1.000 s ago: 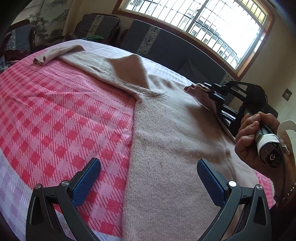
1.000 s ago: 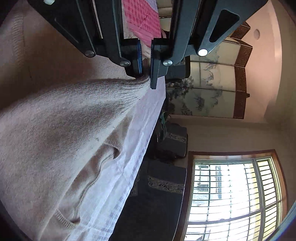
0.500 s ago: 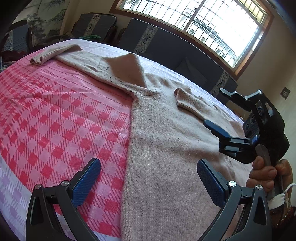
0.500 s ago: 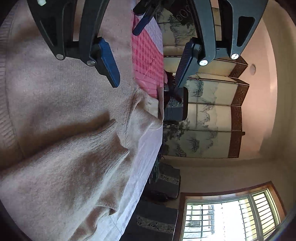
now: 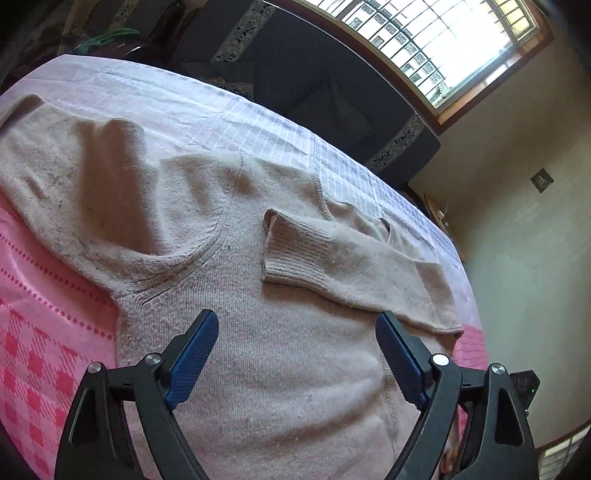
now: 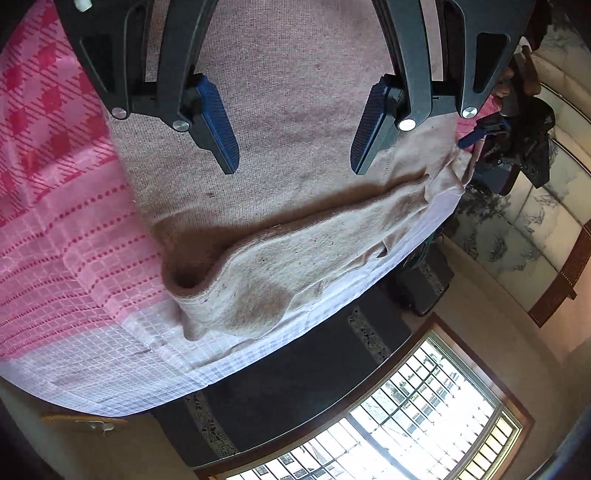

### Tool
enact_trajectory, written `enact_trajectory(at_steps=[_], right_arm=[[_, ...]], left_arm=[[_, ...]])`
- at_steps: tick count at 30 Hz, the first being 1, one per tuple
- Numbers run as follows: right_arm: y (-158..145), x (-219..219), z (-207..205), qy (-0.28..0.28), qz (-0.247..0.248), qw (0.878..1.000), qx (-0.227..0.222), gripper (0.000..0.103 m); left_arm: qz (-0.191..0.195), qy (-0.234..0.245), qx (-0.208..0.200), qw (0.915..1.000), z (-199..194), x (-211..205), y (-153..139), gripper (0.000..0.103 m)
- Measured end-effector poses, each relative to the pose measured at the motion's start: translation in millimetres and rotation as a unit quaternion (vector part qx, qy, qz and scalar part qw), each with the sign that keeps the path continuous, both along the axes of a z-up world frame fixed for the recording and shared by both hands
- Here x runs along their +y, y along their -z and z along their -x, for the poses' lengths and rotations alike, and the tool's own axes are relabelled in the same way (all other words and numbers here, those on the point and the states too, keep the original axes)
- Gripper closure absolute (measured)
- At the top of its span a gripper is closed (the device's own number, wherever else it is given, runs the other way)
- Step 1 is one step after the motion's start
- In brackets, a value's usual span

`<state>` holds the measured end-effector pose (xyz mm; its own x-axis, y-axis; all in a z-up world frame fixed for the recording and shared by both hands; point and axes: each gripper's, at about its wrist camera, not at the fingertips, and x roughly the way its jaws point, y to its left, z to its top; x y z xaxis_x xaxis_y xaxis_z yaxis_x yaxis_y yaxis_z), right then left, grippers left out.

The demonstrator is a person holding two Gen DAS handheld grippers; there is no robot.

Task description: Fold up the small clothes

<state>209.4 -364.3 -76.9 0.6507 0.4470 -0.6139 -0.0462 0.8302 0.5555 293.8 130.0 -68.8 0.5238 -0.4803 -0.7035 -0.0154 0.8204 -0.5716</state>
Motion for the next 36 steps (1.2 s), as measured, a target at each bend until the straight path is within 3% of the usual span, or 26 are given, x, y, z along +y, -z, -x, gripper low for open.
enact_trajectory(at_steps=[2, 8, 11, 13, 16, 19, 23, 26, 29, 32, 36], right_arm=[[5.5, -4.5, 0.3, -0.002, -0.036, 0.999, 0.003, 0.042], [5.2, -2.8, 5.8, -0.017, -0.037, 0.999, -0.02, 0.04], [3.3, 0.2, 7.0, -0.027, -0.033, 0.999, -0.029, 0.038], [3.1, -3.4, 8.6, -0.018, -0.039, 0.999, -0.032, 0.038], [7.4, -18.3, 9.2, 0.004, -0.068, 0.997, -0.03, 0.037], [13.2, -34.9, 9.2, 0.022, -0.111, 0.993, -0.027, 0.038], [12.4, -36.8, 9.1, 0.028, -0.111, 0.993, -0.029, 0.037], [11.4, -36.5, 9.7, 0.029, -0.11, 0.993, -0.032, 0.037], [12.4, -40.5, 10.5, 0.036, -0.118, 0.992, -0.033, 0.037], [12.0, -43.4, 9.8, 0.047, -0.118, 0.991, -0.027, 0.037], [3.3, -37.6, -5.7, 0.046, -0.053, 0.998, -0.002, 0.036]], left_arm=[[0.005, 0.003, 0.038, 0.9993, -26.0, -3.8, 15.2, 0.031], [0.024, -0.013, 0.04, 0.9988, -53.3, -12.5, 19.5, 0.032], [0.001, 0.003, 0.054, 0.9985, -62.4, -25.6, 26.9, 0.093], [0.003, -0.015, 0.042, 0.999, -61.4, -26.0, 27.2, 0.093], [-0.045, -0.014, -0.029, 0.9985, -50.2, -30.8, -0.1, 0.093], [-0.117, -0.014, -0.085, 0.9894, -43.2, -31.3, -19.7, 0.093], [-0.17, -0.01, -0.071, 0.9829, -47.2, -33.7, -4.1, 0.093], [-0.2, -0.044, -0.08, 0.9754, -40.1, -30.5, 5.6, 0.092], [-0.164, -0.076, -0.073, 0.9808, -39.8, -15.8, 14.1, 0.092], [-0.161, -0.06, -0.062, 0.9832, -43.3, -15.6, 26.9, 0.09], [-0.138, -0.058, -0.067, 0.9864, -41.8, -12.3, 29.6, 0.086]])
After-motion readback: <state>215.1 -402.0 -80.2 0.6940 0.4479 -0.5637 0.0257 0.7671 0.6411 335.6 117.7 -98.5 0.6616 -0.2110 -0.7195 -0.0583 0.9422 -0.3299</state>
